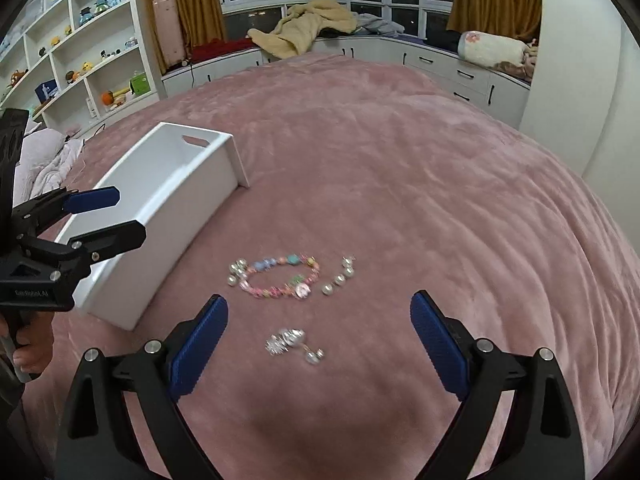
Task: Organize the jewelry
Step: 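Move both open tools back over the remaining jewelry, then grasp silver pearl pendant with right tool while left tool lowers to pearl earring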
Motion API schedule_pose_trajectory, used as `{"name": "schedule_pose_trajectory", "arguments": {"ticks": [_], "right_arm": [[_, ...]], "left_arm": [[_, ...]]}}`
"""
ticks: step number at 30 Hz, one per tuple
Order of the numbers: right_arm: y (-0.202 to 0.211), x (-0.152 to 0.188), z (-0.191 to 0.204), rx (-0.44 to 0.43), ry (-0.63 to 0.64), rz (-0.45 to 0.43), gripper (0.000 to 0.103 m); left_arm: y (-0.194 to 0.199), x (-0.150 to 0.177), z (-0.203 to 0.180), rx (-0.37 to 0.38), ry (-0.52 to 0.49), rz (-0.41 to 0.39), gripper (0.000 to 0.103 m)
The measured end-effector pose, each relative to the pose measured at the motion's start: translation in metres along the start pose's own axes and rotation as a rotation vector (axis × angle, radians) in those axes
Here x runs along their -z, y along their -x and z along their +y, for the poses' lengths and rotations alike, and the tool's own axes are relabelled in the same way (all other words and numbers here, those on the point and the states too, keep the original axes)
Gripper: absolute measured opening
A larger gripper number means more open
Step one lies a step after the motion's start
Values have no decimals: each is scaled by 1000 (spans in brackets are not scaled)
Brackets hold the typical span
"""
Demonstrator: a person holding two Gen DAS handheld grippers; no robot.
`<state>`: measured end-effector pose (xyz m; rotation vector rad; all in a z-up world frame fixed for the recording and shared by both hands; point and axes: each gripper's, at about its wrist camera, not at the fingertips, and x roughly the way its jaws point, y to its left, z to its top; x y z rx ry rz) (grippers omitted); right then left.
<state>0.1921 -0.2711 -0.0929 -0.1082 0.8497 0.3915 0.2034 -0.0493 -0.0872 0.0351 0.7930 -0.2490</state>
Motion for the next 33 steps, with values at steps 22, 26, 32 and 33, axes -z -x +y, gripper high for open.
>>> {"name": "schedule_pose_trajectory", "arguments": {"ticks": [22, 26, 32, 33], "right_arm": [[-61, 57, 0, -58, 170, 114, 85], [-79, 65, 11, -67, 223, 144, 76], [-95, 67, 6, -88, 178, 168, 61], [-97, 67, 6, -76, 181, 173, 61]], "left_arm": [[-86, 29, -39, 20, -47, 87, 88], [-105, 34, -38, 18, -51, 105, 83], [-129, 43, -31, 19, -17, 133, 69], [-132, 44, -30, 14, -17, 134, 69]]}}
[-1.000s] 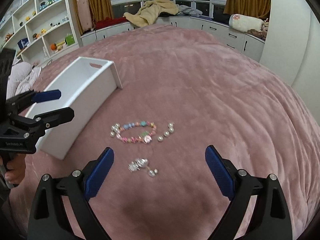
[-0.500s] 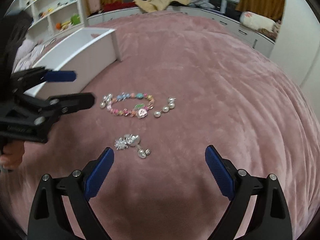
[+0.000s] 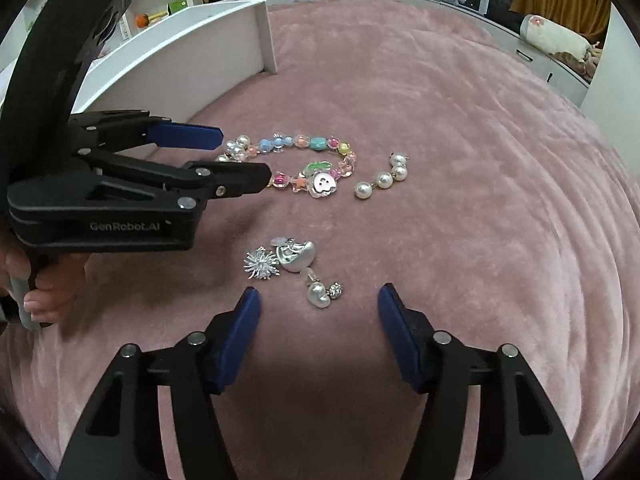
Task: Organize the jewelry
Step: 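Grasp silver pearl pendant with right tool while left tool lowers to pearl earring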
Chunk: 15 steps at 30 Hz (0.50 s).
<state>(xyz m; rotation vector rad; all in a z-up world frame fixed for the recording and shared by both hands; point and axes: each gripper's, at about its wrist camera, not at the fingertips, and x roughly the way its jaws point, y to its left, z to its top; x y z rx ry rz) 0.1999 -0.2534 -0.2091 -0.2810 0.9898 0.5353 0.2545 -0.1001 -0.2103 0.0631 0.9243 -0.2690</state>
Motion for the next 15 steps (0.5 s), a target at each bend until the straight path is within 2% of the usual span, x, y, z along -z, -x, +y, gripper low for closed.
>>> {"name": "schedule_pose_trajectory", "arguments": {"ticks": [2, 3, 6, 8, 10, 12, 15], "right_arm": [[-4, -1, 4, 19, 13, 8, 60], [-5, -1, 4, 20, 14, 12, 59], [-7, -2, 0, 7, -7, 16, 52], [-7, -2, -3, -7, -26, 19, 40], [-6, -2, -6, -20, -31, 24, 32], [-5, -3, -6, -21, -29, 26, 24], [-2, -3, -5, -22, -27, 24, 19]], "left_arm": [[-5, 2, 3, -9, 7, 7, 67], [-8, 4, 6, -11, 20, 11, 62], [-12, 9, 11, -12, 44, 10, 55], [-12, 11, 9, -16, 43, 2, 50], [-10, 12, 7, -6, 39, 2, 42], [-6, 13, 5, 3, 33, 2, 23], [-1, 14, 4, 10, 27, -2, 17]]}}
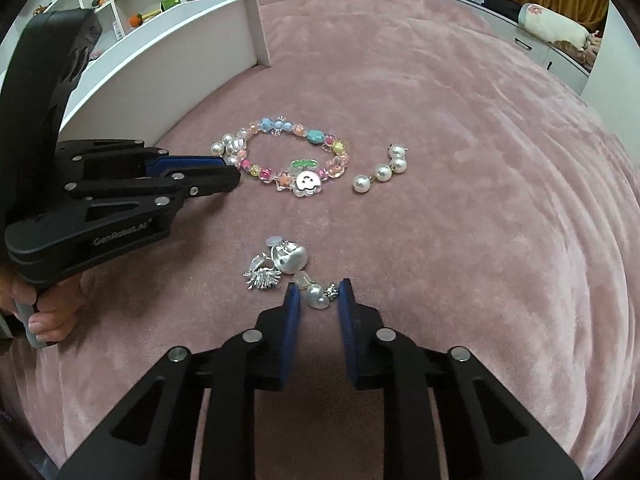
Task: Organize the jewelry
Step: 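Grasp silver pearl pendant with right tool while left tool lowers to pearl earring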
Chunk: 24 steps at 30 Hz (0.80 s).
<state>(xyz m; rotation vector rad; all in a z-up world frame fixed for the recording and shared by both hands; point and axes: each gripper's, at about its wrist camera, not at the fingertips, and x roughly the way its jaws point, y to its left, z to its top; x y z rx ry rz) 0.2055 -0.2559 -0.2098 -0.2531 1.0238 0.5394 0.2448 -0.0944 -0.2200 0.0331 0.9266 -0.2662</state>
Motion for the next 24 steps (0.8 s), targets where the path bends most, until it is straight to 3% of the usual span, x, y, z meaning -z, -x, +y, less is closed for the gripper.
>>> {"name": "schedule_pose_trajectory", "arguments": {"ticks": [4, 11, 13, 14, 15, 20, 24], "right_arm": [[5, -2, -2, 4, -9, -17, 16], [20, -3, -9, 8, -52, -64, 16], [24, -3, -11, 6, -61, -73, 16], [24, -3, -11, 6, -60, -72, 16], [24, -3, -10, 7, -57, -66, 16], [19, -4, -8, 7, -45, -50, 16], [18, -4, -10, 5, -47, -50, 16]], "left_arm": [[7, 4, 0, 13, -3, -1, 11], [20, 6, -2, -7, -26, -29, 8], [20, 5, -1, -20, -26, -33, 22], [19, 4, 0, -37, -24, -38, 42], [17, 3, 1, -79, -25, -52, 51], [-1, -2, 5, -120, -29, -32, 51], [-11, -4, 13, -112, -20, -9, 33]]}}
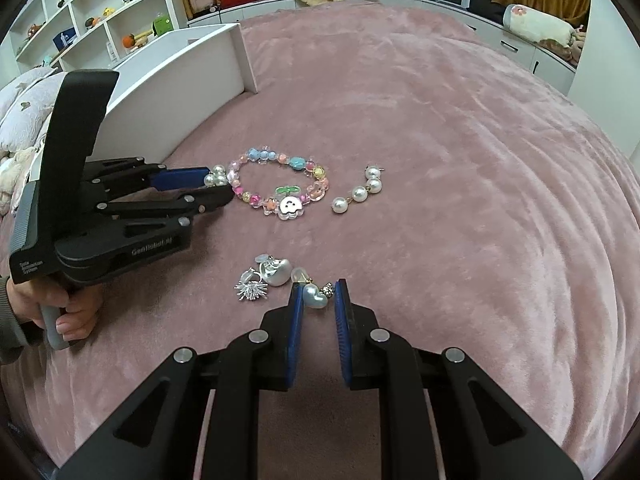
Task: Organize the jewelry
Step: 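Grasp silver pearl pendant with right tool while left tool lowers to pearl earring, then close left tool on the pearl earring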
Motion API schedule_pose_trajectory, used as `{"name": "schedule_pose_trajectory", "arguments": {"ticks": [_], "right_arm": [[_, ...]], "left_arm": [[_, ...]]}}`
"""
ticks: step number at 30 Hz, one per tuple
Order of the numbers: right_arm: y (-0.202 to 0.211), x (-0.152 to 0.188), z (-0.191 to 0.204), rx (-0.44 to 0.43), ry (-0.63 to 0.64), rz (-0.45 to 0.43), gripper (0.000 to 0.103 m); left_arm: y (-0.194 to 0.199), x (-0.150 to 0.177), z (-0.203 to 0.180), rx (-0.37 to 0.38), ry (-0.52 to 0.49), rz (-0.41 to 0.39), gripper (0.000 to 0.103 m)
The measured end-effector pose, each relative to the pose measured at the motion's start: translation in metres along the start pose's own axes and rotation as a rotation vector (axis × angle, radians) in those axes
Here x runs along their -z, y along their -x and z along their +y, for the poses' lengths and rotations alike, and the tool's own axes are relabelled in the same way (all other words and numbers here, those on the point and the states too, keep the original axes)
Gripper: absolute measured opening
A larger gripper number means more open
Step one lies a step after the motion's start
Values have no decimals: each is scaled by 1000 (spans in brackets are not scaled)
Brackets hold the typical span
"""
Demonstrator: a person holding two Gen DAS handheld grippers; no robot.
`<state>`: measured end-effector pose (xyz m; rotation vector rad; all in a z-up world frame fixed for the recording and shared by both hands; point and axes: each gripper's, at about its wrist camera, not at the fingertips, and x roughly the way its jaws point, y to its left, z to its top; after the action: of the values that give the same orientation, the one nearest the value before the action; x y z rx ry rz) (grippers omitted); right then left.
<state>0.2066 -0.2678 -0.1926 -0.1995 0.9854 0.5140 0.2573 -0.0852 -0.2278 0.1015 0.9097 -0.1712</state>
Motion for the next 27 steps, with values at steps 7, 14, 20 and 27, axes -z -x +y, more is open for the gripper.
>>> {"name": "schedule_pose_trajectory", "arguments": {"ticks": [7, 14, 20, 27], "right_arm": [[-2, 0, 0, 0, 0, 0, 16], [4, 1, -3, 5, -12, -18, 16], [7, 0, -4, 9, -24, -27, 16], [10, 1, -4, 17, -23, -32, 16]], "left_arm": [[11, 4, -3, 22, -12, -18, 18], [18, 5, -8, 22, -12, -29, 18], [41, 0, -11, 48, -22, -67, 18], [58, -9, -12, 70, -21, -85, 18]]}}
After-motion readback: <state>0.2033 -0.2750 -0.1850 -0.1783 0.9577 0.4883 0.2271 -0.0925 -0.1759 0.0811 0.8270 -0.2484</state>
